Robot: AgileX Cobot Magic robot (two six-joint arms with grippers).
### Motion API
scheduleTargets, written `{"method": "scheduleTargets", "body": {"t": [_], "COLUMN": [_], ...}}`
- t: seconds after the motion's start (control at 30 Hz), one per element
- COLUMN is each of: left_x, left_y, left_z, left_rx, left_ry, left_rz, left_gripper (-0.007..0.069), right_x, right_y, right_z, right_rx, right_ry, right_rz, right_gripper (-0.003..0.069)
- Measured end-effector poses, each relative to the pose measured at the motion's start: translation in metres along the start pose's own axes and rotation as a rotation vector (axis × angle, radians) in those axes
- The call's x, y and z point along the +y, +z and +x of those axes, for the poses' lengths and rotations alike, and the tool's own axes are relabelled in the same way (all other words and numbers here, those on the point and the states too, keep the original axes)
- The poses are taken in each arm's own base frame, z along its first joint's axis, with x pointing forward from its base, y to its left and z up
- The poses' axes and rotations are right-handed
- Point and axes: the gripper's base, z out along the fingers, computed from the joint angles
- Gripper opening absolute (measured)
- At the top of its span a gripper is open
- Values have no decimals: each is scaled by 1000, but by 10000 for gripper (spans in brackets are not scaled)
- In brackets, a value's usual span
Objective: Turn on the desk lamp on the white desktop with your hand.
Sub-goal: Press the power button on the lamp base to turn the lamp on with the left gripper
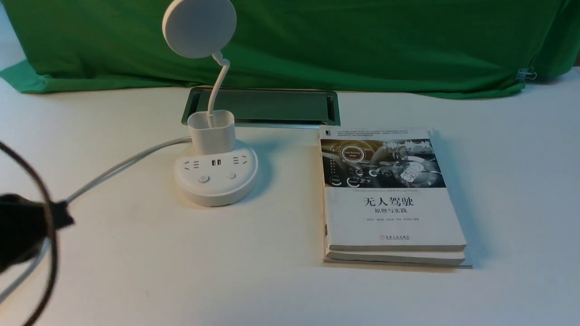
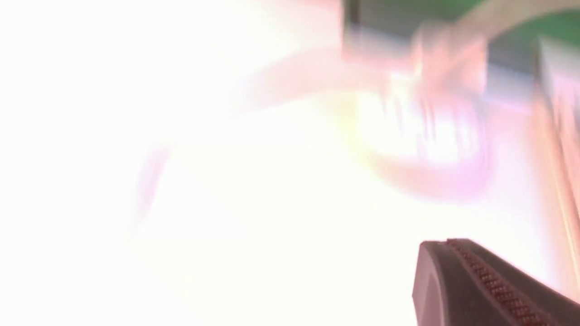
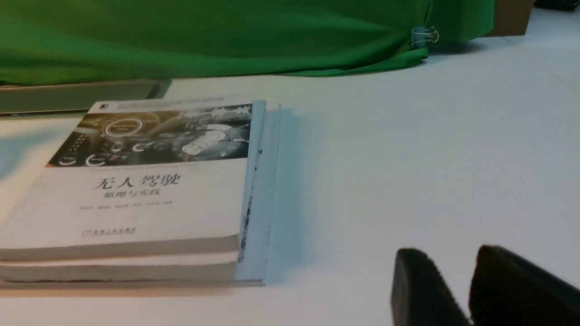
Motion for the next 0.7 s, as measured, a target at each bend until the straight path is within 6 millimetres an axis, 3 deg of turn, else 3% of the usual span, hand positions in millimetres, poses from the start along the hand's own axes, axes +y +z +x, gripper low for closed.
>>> {"method": "scheduleTargets", "body": {"t": [0.13, 0.23, 0.27, 0.43, 0.7], "left_x": [-19, -30, -31, -65, -92], "left_y": [45, 71, 71, 110, 169], "left_z": [9, 10, 10, 8, -29], "left_rx": [246, 295, 292, 376, 325], "left_ry": [-75, -55, -53, 137, 300], "left_rz": [257, 300, 301, 195, -3], "left_gripper": [1, -1, -1, -4, -4], "right_x": [0, 0, 0, 0, 0], "right_y": [0, 0, 0, 0, 0], "right_z": [0, 0, 0, 0, 0], "right_rx": [0, 0, 0, 0, -1], "right_ry": [0, 0, 0, 0, 0], "right_rz": [0, 0, 0, 0, 0], "right_gripper": [237, 237, 237, 237, 237]}}
